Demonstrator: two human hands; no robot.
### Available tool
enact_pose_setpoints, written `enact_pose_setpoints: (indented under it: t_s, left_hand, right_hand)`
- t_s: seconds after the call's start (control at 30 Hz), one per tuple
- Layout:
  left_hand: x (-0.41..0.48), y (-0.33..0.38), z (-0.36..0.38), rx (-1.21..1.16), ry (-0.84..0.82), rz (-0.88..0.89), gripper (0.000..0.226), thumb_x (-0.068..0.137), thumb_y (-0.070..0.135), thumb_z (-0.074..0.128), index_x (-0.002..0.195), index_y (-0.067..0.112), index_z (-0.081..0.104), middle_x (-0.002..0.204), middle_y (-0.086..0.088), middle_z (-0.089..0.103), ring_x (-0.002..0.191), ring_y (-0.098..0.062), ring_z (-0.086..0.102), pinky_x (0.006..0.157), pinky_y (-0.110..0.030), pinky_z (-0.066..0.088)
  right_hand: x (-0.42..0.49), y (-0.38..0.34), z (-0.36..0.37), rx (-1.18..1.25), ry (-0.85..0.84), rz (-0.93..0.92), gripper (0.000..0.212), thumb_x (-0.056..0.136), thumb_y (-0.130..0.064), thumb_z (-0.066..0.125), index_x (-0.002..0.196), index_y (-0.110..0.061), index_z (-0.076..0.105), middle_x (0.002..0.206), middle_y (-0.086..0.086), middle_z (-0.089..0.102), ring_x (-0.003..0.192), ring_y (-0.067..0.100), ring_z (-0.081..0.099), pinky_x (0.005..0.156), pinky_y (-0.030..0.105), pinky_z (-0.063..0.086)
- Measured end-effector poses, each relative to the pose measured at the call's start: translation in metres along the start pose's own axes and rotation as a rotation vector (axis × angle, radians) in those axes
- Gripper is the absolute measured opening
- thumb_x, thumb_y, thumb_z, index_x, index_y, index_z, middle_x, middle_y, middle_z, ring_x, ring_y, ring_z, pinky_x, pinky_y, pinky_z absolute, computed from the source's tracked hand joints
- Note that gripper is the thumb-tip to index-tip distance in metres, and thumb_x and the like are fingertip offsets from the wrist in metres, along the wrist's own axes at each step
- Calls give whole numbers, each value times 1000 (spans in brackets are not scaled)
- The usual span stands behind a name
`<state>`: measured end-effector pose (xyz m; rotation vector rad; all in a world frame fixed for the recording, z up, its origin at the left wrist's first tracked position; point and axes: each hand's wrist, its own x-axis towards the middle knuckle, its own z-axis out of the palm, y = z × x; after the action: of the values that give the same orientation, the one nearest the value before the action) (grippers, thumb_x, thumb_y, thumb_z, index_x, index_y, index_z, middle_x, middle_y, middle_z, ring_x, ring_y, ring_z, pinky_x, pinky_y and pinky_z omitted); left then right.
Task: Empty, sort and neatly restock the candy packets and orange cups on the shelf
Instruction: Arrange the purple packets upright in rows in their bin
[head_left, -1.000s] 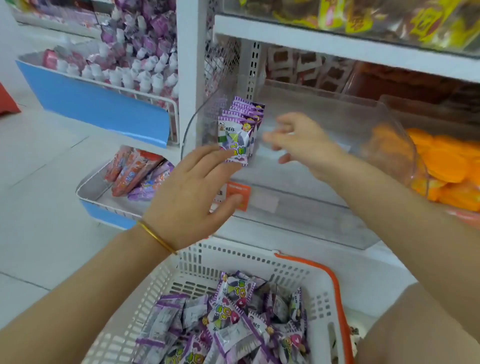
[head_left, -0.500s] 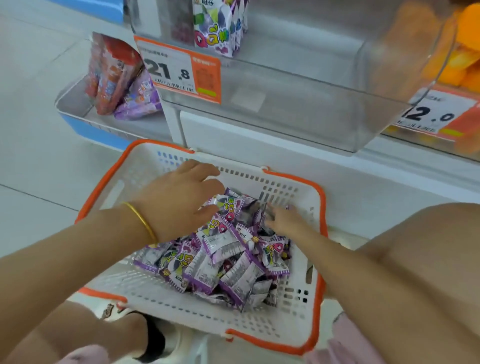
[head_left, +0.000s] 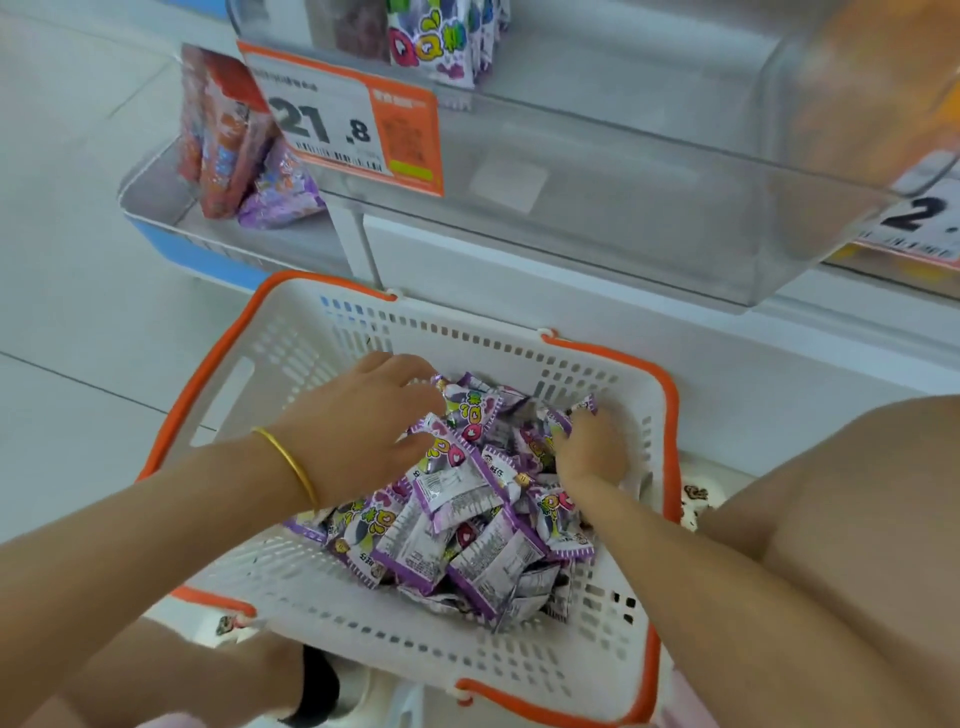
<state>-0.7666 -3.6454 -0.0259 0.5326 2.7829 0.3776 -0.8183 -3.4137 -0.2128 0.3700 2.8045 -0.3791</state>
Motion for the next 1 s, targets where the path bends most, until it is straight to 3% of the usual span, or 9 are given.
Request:
enact_pose_setpoints:
  t_s: [0.1,0.23,0.37,0.47,0.57,0.63,0.77,0.87,1.0]
  left_hand:
    - [3,5,0,35,-46,-26,47,91,44,37,132,24,48,139,0,41,127,-21,39,109,-30,30]
    - [1,18,-3,-139,-85,-158,62,92,41,51,145,20,26,145,-2,36,129,-19,39,108,-32,33]
    - [-5,39,-10,-404,-48,-242,52,86,36,64,128,16,41,111,1,52,94,-15,51,78,-23,40]
    - [-13,38,-14,-427,41,-281,25,83,29,68,87,18,46,78,2,47,68,-14,45,60,-23,34]
    - [-21,31,-19,-485,115,-369,30,82,25,69,79,10,44,70,-3,45,60,-16,45,54,-20,38]
    - [-26,27,-21,-552,205,-438,25,84,17,68,83,6,46,70,-4,45,56,-11,43,47,-12,41]
    - [-30,18,-17,-858,211,-539,52,84,8,66,130,1,42,113,-22,53,76,-18,57,52,-21,56]
    - [-30,25,-10,-1114,164,-618,36,90,9,59,123,1,46,124,-22,49,91,-20,58,60,-34,60]
    - [-25,44,-5,-1428,-13,-579,41,90,35,55,120,8,51,119,-18,62,103,-29,63,73,-39,59]
  right_hand:
    - [-17,-18,-47,267,-103,-178,12,93,-23,54,92,-12,58,78,2,55,61,16,50,53,26,40]
    - [-58,-41,-124,661,-296,-321,15,86,-10,60,76,0,56,64,6,43,61,20,46,61,36,44]
    - [-103,-45,-173,796,-420,-430,15,87,-8,64,74,-8,56,66,0,49,55,8,54,53,21,51]
    - [-120,-37,-188,902,-467,-438,22,88,-2,63,93,-24,60,89,-10,61,57,1,62,57,23,57]
    - [-119,-30,-192,858,-413,-464,69,82,4,66,130,-42,45,131,2,52,89,29,68,78,52,54]
    - [-116,-28,-191,797,-395,-458,82,79,4,69,138,-40,34,135,4,51,101,38,62,85,54,51]
    - [-111,-28,-194,803,-432,-452,45,78,-2,73,118,-9,53,101,16,66,83,32,66,67,40,54]
    - [-114,-29,-197,936,-486,-480,23,84,-4,67,104,-10,61,89,9,70,69,11,66,54,22,51]
    - [-115,-39,-189,1009,-445,-515,21,82,0,68,97,-13,60,83,3,65,62,8,64,51,21,53]
